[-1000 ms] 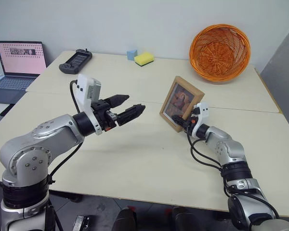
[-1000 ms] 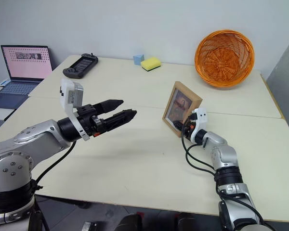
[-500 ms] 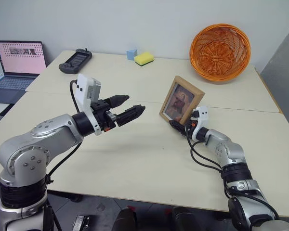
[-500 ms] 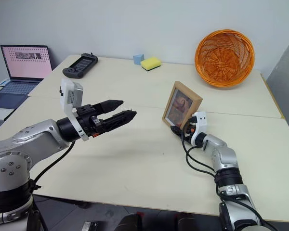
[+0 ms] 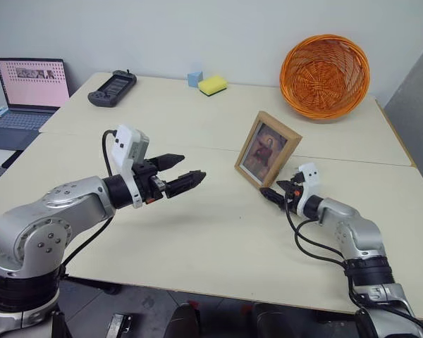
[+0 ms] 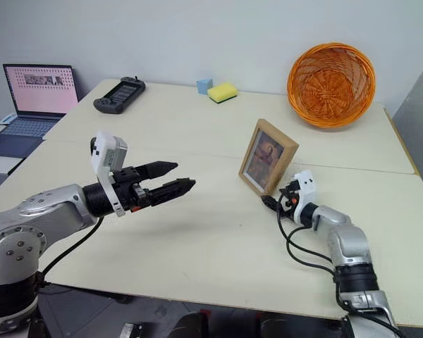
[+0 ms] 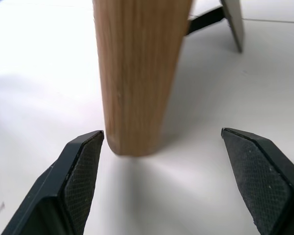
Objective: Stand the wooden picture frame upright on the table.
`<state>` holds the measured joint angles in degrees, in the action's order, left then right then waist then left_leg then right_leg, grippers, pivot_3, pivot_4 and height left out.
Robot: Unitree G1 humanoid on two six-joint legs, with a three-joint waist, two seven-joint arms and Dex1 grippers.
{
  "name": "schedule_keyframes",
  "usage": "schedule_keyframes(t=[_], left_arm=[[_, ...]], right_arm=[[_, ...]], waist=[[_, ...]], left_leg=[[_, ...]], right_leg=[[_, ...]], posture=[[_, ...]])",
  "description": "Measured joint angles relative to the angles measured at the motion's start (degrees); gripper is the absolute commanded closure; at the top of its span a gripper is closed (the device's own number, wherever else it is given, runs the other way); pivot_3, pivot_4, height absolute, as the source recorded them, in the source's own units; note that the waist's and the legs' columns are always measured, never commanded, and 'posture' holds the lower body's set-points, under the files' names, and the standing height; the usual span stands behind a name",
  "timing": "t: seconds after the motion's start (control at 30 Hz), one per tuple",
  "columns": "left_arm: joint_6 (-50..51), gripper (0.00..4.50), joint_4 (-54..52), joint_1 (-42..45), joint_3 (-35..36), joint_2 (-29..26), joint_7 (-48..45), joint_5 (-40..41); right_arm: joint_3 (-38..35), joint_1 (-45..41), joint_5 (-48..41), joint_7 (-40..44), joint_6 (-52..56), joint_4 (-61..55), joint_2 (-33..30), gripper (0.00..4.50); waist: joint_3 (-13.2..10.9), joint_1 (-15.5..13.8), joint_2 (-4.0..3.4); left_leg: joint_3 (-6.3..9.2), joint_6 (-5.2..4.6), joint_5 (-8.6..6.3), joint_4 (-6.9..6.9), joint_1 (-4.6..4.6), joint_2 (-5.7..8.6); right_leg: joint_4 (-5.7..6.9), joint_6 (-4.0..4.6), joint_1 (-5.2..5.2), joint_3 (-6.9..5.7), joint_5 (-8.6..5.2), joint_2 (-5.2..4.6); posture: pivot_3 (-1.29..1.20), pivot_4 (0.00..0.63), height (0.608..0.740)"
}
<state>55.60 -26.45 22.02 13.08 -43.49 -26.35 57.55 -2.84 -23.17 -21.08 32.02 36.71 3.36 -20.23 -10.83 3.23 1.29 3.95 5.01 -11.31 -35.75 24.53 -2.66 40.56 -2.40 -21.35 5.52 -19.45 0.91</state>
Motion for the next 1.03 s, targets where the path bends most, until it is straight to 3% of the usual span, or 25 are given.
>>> schedule_keyframes(t=[0.23,0.43,0.63,0.83,1.03], left_arm=[[-2.1,0.0,-0.5,-7.3,-2.0,7.0,6.0,-6.5],[-3.8,0.0,-2.9,-12.6,-1.4,14.0,14.8,-11.2],[-7.6,0.0,-2.9,-16.5,-1.4,18.2,20.2,-17.9],[-14.4,0.0,-2.0,-18.1,-1.7,20.2,20.8,-25.1],[-16.1,0.0,0.5,-17.9,-1.6,22.6,20.3,-27.1]], right_arm=[[-7.1,7.9,-0.3,-9.8,2.6,-12.8,0.8,0.41],[-6.6,19.6,4.2,-16.3,-1.3,-24.5,2.7,0.41],[-4.5,27.6,8.2,-20.8,-4.8,-27.6,5.9,0.41],[-4.1,28.4,9.2,-23.0,-6.0,-28.0,7.9,0.41],[-4.1,28.2,9.7,-23.1,-6.4,-28.0,7.5,0.41]], waist=[[0.0,-0.1,-0.02],[0.0,-0.3,-0.06],[0.0,-0.2,-0.06],[0.0,-0.2,-0.06],[0.0,-0.2,-0.06]], left_leg=[[0.03,0.0,0.0,0.01,0.16,-0.01],[0.05,0.0,-0.01,0.03,0.19,0.0],[0.04,0.0,0.0,0.02,0.19,0.0],[0.04,0.0,0.0,0.03,0.19,0.02],[0.04,0.0,0.0,0.02,0.19,0.01]], right_leg=[[-0.05,0.0,-0.1,0.0,0.0,-0.01],[-0.19,-0.01,-0.07,0.0,0.0,-0.04],[-0.21,-0.01,-0.06,0.03,0.0,-0.02],[-0.21,-0.01,-0.06,0.02,0.0,-0.02],[-0.21,-0.01,-0.06,0.01,0.0,-0.01]], posture=[[0.0,0.15,0.74],[0.0,0.15,0.74],[0.0,0.15,0.74],[0.0,0.15,0.74],[0.0,0.15,0.74]])
